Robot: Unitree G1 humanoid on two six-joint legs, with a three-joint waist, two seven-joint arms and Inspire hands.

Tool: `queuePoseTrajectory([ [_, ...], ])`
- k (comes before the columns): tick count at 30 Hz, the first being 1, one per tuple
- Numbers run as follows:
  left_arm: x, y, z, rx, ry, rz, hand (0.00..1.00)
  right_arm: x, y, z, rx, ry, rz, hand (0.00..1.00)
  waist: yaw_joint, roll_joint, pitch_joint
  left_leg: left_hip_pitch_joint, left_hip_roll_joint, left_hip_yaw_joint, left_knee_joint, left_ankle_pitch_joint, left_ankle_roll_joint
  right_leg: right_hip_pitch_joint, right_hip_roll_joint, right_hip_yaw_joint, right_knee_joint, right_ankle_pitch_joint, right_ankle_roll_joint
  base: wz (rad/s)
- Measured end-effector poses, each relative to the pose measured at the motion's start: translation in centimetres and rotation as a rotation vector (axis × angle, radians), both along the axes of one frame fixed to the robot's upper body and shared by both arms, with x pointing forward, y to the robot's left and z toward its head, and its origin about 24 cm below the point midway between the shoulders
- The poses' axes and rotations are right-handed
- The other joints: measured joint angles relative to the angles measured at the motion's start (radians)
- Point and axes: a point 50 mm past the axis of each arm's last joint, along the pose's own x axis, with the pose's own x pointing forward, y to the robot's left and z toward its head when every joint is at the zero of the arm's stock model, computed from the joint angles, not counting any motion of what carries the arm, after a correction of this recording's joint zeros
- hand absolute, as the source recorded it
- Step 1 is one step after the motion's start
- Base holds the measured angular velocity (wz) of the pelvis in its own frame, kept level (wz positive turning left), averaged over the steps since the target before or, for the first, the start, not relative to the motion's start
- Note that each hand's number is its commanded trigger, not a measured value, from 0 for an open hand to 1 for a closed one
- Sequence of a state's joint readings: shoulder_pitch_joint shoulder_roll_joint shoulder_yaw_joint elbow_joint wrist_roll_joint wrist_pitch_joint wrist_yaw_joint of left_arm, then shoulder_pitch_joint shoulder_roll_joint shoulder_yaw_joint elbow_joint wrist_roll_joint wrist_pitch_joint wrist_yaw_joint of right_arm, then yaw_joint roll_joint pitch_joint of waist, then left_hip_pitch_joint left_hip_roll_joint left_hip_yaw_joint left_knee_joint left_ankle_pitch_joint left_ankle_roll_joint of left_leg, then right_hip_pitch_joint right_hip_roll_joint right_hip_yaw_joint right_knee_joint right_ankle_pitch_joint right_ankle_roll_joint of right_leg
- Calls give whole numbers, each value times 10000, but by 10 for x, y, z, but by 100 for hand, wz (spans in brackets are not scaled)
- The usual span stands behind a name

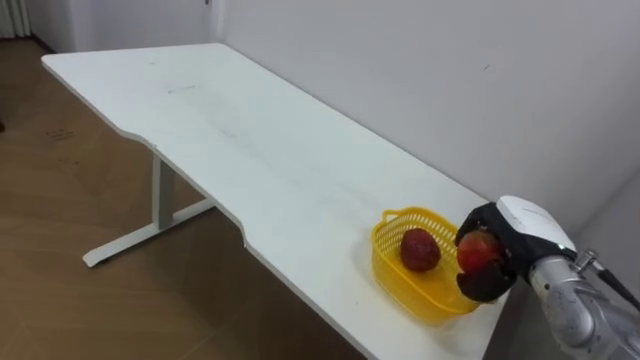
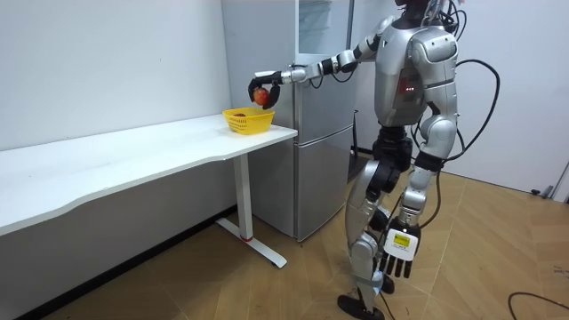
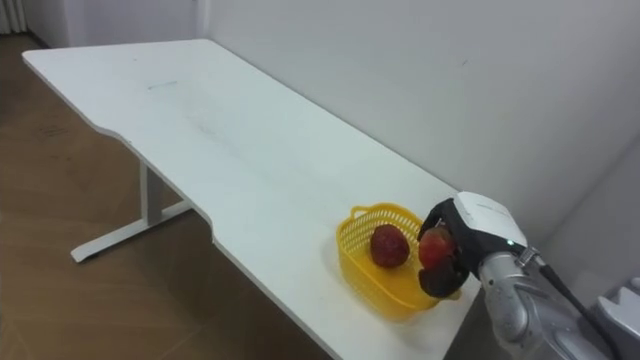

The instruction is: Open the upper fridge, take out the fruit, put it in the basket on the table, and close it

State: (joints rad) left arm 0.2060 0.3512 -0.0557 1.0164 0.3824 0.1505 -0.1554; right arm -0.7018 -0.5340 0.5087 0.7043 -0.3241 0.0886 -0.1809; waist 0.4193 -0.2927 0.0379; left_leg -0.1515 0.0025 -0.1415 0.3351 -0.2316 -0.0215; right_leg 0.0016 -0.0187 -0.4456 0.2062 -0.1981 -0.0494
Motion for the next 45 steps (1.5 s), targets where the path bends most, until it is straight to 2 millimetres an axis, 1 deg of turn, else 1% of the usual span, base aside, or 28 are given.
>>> queuePoseTrajectory([
  [12,-6,2,-1,53,241,99,0,2,5,4,101,-633,-57,0,29,6,4,-7,-6,-21,2,0,0,-1,12,-52,-5,0,1,0],
  [24,-6,2,-1,239,256,77,0,2,6,3,-25,-609,-31,0,262,10,7,2,2,-21,2,0,0,13,-7,-136,-5,0,1,0],
  [36,-6,1,-1,196,250,49,0,2,10,3,322,-631,54,0,207,19,13,102,-7,-16,-40,2,1,81,-17,-75,-16,-1,1,0],
  [37,-6,0,-1,190,244,55,0,2,11,4,558,-649,56,0,141,101,71,175,-4,-14,-46,2,1,134,-10,-64,-34,-1,1,0],
  [38,-7,-1,-2,187,245,58,0,2,12,5,622,-682,84,0,111,120,83,192,-5,-18,-47,1,2,175,-11,-70,-37,-1,1,0],
  [41,-14,-5,-4,137,339,106,0,3,25,19,1172,-1294,633,0,-157,211,51,205,-8,-24,-32,0,1,192,-5,-60,-33,-1,2,0],
  [42,-18,-8,-5,71,398,139,0,3,29,28,1403,-1651,880,0,-339,292,19,214,-14,-24,9,-1,3,196,-4,-42,-31,-1,3,-4],
  [43,-21,-11,-6,-10,451,135,0,3,32,36,1610,-2089,1053,0,-404,414,13,251,-16,18,17,-3,5,195,-6,45,-26,-1,3,-8],
  [44,-24,-15,-7,-85,502,123,0,2,34,42,1793,-2509,1158,0,-476,523,-37,286,-23,36,14,-3,8,208,-11,74,-18,0,3,-10],
  [45,-25,-16,-8,-120,509,135,0,2,35,45,1873,-2666,1204,0,-525,586,-48,330,-26,44,6,-3,10,238,-14,93,-16,0,3,-9],
])
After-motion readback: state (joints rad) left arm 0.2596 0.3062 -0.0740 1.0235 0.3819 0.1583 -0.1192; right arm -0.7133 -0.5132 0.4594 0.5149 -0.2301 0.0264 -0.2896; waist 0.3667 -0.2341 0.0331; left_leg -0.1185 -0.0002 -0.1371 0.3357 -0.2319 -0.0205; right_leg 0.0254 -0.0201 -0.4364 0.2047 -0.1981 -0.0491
